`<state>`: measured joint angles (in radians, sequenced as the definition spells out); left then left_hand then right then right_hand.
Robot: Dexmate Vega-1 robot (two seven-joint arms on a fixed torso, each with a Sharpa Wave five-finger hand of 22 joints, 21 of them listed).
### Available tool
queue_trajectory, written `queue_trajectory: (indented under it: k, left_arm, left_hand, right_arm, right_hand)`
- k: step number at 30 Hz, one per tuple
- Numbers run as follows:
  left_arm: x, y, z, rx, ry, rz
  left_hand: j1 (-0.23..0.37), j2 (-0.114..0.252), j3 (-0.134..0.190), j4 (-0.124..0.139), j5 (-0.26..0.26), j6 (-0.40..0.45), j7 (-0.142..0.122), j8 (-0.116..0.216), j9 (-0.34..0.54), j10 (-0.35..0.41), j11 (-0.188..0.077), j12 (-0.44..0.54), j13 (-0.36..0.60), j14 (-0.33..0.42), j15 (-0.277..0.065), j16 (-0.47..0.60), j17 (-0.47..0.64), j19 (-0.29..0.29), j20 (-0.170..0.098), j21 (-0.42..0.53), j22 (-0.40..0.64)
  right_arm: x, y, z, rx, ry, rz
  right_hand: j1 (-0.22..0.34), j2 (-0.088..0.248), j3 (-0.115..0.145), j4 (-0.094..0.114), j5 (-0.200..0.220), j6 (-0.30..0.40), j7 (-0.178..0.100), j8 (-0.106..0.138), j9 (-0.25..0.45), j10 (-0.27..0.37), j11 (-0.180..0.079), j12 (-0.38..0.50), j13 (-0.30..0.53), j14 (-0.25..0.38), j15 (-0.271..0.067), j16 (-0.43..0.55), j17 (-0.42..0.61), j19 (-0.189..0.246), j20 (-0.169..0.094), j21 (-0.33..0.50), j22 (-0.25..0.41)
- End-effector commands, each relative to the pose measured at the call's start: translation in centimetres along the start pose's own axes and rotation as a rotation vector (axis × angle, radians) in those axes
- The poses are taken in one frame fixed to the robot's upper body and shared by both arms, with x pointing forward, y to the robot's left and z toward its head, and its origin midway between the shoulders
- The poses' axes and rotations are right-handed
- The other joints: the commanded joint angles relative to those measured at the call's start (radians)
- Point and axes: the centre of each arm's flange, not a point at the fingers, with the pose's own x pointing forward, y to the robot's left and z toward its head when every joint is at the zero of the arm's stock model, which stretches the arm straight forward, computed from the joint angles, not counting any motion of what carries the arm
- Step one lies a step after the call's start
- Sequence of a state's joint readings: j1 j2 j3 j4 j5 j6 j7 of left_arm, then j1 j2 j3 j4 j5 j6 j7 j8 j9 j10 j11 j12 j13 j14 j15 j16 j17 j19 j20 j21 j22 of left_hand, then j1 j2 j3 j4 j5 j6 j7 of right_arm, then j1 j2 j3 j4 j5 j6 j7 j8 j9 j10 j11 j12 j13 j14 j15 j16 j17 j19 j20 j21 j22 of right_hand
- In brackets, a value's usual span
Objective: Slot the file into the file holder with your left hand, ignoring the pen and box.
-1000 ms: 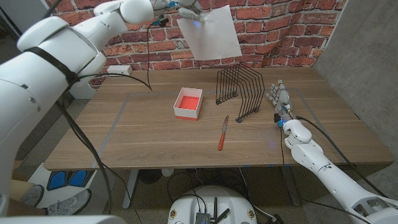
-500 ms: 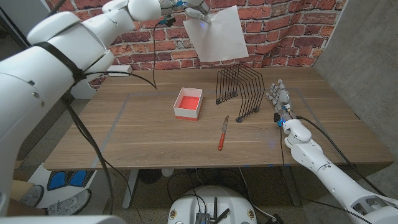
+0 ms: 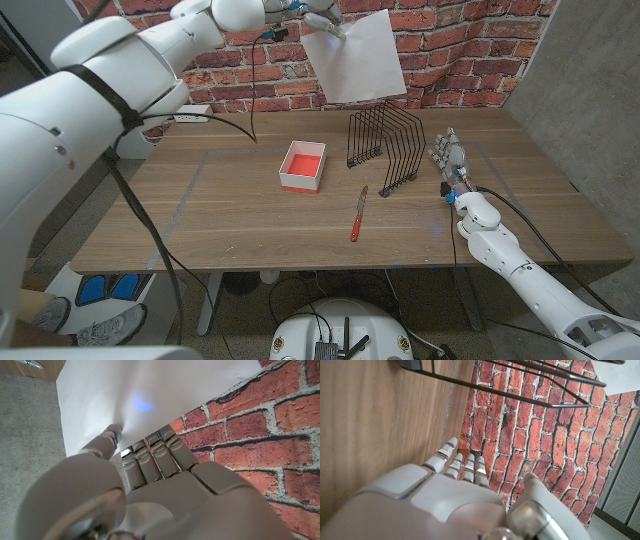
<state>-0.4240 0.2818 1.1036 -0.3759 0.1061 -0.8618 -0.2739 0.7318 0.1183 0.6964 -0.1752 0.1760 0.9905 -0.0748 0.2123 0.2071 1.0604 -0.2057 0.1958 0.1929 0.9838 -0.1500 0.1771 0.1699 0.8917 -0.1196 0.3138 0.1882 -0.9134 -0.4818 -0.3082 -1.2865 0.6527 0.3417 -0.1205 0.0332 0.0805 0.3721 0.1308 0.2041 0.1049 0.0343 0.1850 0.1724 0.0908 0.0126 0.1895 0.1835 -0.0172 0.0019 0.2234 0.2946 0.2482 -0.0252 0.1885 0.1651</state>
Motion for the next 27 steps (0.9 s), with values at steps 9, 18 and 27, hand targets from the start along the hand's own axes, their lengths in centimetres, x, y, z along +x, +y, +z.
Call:
queue_trajectory:
  k: [9,18,27]
  left_arm:
    - [0.0,0.9,0.4,0.017,-0.012,0.002]
    - [-0.1,1.4,0.4,0.044,-0.010,0.009]
    - [-0.1,1.9,0.5,0.032,-0.013,0.010]
  left_hand:
    - [-0.001,0.003,-0.002,-0.004,-0.001,0.003,-0.005,0.003,0.005,-0.004,-0.001,0.001,0.004,-0.010,-0.083,0.001,0.003,-0.009,-0.053,-0.006,0.004]
    - [0.000,0.005,-0.003,-0.003,-0.001,0.004,-0.005,0.003,0.005,-0.004,-0.002,0.002,0.004,-0.011,-0.083,0.002,0.004,-0.011,-0.052,-0.007,0.004]
    - [0.002,0.005,-0.003,-0.004,-0.001,0.004,-0.006,0.004,0.005,-0.003,-0.002,0.002,0.004,-0.012,-0.083,0.002,0.004,-0.013,-0.053,-0.007,0.004]
  right_arm:
    - [-0.3,-0.1,0.1,0.000,-0.003,-0.010]
    - [-0.2,-0.1,0.3,-0.003,-0.007,-0.008]
    - [-0.3,0.0,0.2,-0.001,-0.004,-0.011]
  right_hand:
    - [-0.008,0.040,-0.001,0.005,0.005,0.004,0.003,0.001,0.003,0.010,0.002,0.003,0.003,-0.004,-0.007,0.002,0.006,0.001,0.000,-0.001,0.003]
    - [-0.008,0.041,0.000,0.005,0.005,0.005,0.004,0.002,0.003,0.010,0.002,0.003,0.003,-0.004,-0.006,0.002,0.005,0.001,0.001,-0.001,0.003]
    - [-0.009,0.042,-0.001,0.006,0.005,0.005,0.003,0.002,0.003,0.010,0.001,0.004,0.003,-0.004,-0.007,0.002,0.006,0.001,0.000,-0.001,0.003]
